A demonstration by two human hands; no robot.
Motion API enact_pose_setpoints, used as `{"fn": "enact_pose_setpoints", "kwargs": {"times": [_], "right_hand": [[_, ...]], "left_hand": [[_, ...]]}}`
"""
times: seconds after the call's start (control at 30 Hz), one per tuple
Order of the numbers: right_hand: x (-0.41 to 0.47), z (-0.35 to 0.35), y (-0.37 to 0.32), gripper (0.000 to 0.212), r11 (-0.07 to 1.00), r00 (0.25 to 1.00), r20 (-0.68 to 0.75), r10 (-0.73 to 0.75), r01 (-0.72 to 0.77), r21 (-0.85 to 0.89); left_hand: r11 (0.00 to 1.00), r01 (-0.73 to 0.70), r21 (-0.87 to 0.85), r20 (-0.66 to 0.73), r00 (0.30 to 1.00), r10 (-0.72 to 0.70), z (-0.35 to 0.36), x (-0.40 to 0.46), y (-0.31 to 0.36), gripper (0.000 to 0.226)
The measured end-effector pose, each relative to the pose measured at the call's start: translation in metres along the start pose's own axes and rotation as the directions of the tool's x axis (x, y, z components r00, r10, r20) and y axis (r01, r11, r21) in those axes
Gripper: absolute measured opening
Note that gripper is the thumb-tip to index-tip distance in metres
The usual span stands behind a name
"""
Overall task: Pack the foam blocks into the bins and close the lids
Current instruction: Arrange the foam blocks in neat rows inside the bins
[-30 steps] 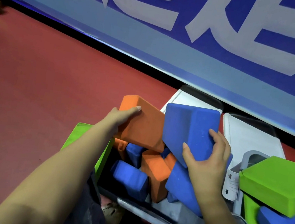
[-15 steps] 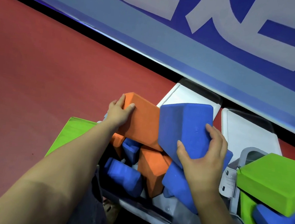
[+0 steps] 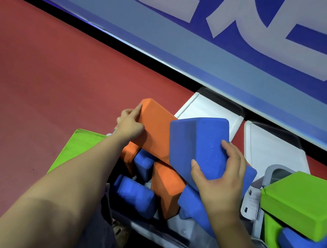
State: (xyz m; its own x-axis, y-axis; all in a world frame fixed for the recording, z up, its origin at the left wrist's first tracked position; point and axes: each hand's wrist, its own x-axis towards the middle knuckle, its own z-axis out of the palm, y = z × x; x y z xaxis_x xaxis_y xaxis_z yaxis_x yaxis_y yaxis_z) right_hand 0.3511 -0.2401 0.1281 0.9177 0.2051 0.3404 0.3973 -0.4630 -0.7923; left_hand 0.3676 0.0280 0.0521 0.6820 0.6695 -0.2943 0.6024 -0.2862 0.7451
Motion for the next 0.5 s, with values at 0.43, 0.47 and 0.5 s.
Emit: {"fn": "enact_pose_setpoints", "kwargs": {"times": [0.43,0.47,0.5], "right_hand": [[-0.003,0.008,0.009,0.070,0.995,0.988,0.124,0.095,-0.093,-0.022],[-0.003,0.009,0.008,0.069,0.995,0.987,0.132,0.095,-0.093,-0.026],[-0.003,0.010,0.008,0.070,0.995,0.984,0.146,0.097,-0.093,-0.030]], "left_hand": [[0.997,0.027,0.073,0.059,0.998,-0.031,-0.008,0.004,-0.015,0.083],[0.998,-0.009,0.059,0.029,1.000,0.008,-0.015,0.003,-0.014,0.080],[0.997,-0.052,0.062,-0.005,0.999,0.052,-0.025,0.001,-0.013,0.077]]}}
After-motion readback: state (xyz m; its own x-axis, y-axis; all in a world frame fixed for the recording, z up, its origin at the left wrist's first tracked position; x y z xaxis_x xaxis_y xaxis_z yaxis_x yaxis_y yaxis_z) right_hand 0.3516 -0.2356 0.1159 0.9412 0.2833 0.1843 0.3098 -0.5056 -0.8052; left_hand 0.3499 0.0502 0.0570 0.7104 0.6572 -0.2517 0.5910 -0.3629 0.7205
